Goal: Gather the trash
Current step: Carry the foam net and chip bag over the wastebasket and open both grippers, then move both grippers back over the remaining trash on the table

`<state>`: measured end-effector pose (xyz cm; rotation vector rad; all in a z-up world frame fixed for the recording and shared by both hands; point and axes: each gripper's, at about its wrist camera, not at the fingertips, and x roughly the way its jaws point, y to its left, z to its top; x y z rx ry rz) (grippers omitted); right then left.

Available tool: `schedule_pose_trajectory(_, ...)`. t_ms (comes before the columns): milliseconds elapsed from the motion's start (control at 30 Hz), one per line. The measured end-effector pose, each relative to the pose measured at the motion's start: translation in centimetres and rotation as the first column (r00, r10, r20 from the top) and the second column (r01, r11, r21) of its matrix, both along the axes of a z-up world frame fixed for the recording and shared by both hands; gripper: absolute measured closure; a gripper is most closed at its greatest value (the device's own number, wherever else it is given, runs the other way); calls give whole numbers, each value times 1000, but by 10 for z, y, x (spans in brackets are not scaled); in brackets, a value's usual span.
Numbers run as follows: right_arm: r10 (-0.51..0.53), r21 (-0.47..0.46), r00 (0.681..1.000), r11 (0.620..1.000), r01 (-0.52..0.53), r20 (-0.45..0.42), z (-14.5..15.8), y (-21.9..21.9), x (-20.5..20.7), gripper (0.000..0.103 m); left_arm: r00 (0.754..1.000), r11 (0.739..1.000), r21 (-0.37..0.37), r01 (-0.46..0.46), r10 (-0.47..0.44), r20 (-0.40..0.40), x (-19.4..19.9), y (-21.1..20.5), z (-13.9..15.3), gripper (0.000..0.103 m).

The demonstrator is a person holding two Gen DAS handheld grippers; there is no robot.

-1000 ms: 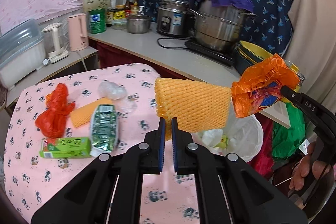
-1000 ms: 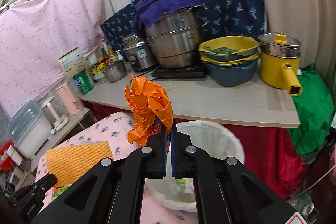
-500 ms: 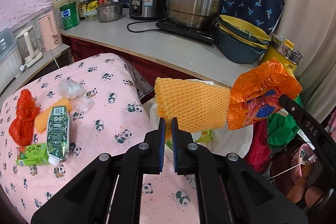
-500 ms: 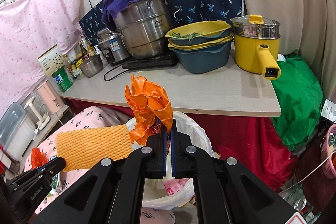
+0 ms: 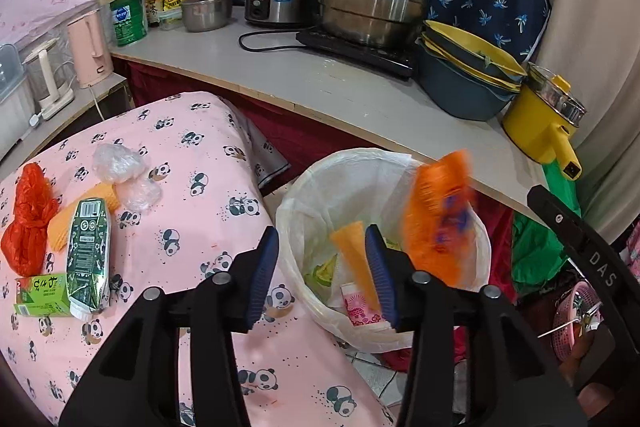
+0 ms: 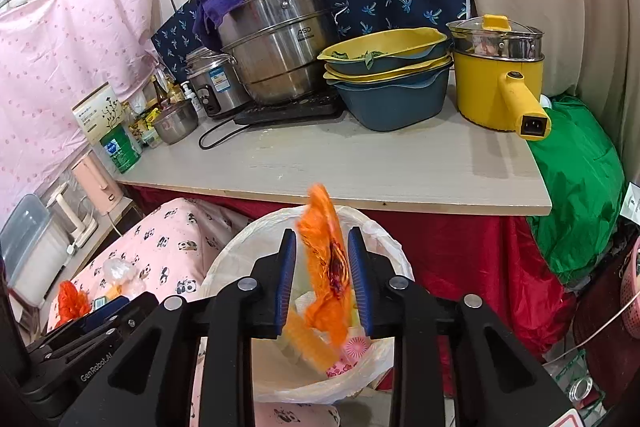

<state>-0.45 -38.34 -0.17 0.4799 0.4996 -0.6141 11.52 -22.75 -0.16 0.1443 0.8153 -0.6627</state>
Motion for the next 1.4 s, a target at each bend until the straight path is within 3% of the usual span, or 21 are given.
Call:
schedule_pose_trajectory(300, 33, -13, 999, 999, -33, 12, 10, 17, 4, 67, 998, 998, -17, -55, 56, 6, 6, 23, 6, 50)
schedule_pose_trajectory(733, 158, -40, 987, 987, -157, 9, 22, 81, 31, 49, 983, 982, -57, -181, 183, 18, 20, 95, 21, 44)
schedule_pose_trajectory(867, 208, -44, 978, 977, -208, 0, 22, 107, 43, 42, 971, 971, -58, -233, 235, 35, 25, 122, 21, 34)
schedule_pose_trajectory(1100, 284, -35, 959, 958, -285, -20, 18, 150, 65, 31, 944, 943, -63, -327, 328, 19, 40, 175, 17, 31)
schedule_pose_trajectory(1400, 363, -25, 930, 931, -365, -50, 12, 198, 89, 27, 893, 892, -49, -448, 450, 20, 48, 237, 10, 28)
